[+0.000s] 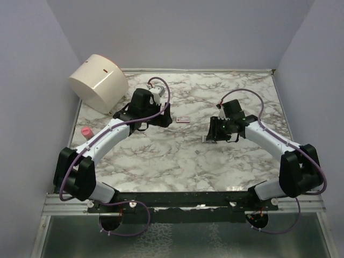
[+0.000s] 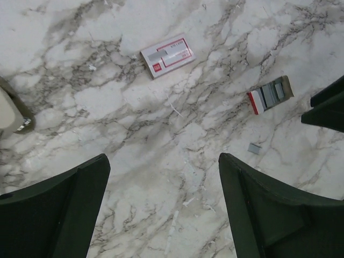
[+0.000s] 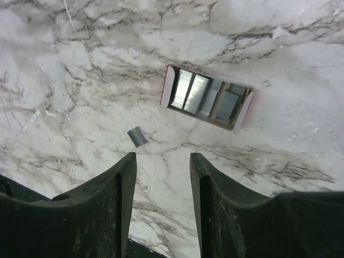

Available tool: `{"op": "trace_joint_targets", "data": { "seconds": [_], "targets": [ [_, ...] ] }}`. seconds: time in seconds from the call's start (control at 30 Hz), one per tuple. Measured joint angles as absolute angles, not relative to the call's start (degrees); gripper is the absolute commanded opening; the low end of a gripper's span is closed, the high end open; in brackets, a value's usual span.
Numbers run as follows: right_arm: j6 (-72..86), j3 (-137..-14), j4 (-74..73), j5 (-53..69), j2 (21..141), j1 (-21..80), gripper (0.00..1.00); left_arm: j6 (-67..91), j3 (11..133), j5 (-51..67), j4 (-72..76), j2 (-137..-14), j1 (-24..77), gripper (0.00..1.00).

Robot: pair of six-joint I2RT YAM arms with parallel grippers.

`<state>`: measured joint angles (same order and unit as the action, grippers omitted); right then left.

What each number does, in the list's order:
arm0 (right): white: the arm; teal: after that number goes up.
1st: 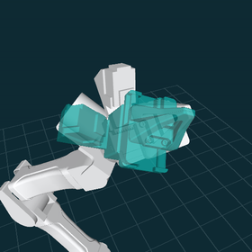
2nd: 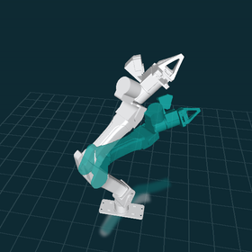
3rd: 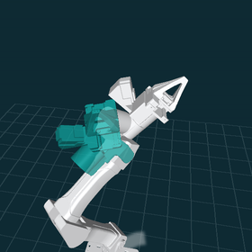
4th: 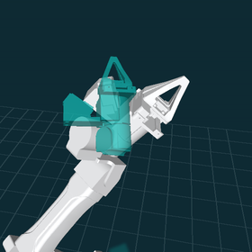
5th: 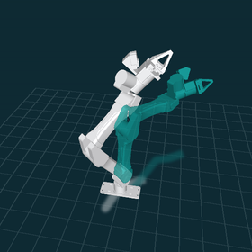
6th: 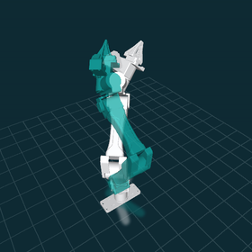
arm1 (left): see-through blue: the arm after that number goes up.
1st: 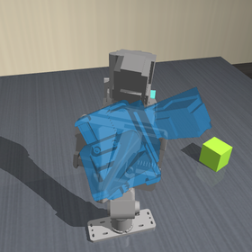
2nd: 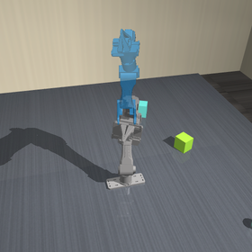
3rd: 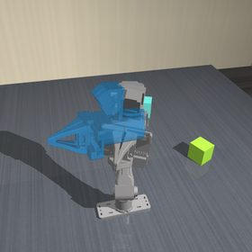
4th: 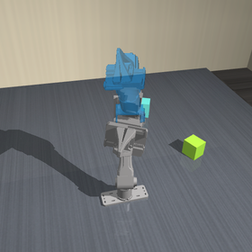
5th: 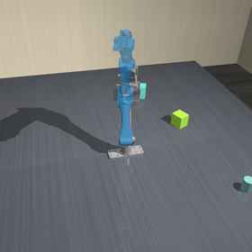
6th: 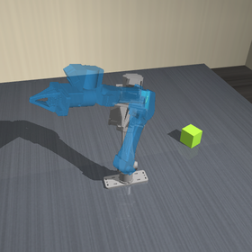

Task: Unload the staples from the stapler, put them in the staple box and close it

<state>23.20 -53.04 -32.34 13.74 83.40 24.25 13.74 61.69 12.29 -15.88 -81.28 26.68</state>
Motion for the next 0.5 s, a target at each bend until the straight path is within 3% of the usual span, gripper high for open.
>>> {"op": "trace_joint_targets", "data": {
  "seconds": [0.2,0.33,0.47,0.5],
  "targets": [
    [22.5,-49.7,-29.0,15.0,81.5,18.9,0.45,25.5,58.8,11.8,-16.2,-83.5,33.2,0.65],
    [22.2,-45.9,-27.6,16.0,79.5,14.3,0.45,37.2,58.7,9.5,-16.3,-86.8,41.3,0.64],
    [21.5,-45.0,-26.4,15.0,75.7,11.9,0.46,47.9,58.7,5.8,-16.1,-91.5,49.0,0.57],
    [21.2,-45.1,-26.0,14.6,75.0,11.9,0.46,49.7,58.8,5.1,-16.1,-92.5,50.2,0.51]
  ]
}}
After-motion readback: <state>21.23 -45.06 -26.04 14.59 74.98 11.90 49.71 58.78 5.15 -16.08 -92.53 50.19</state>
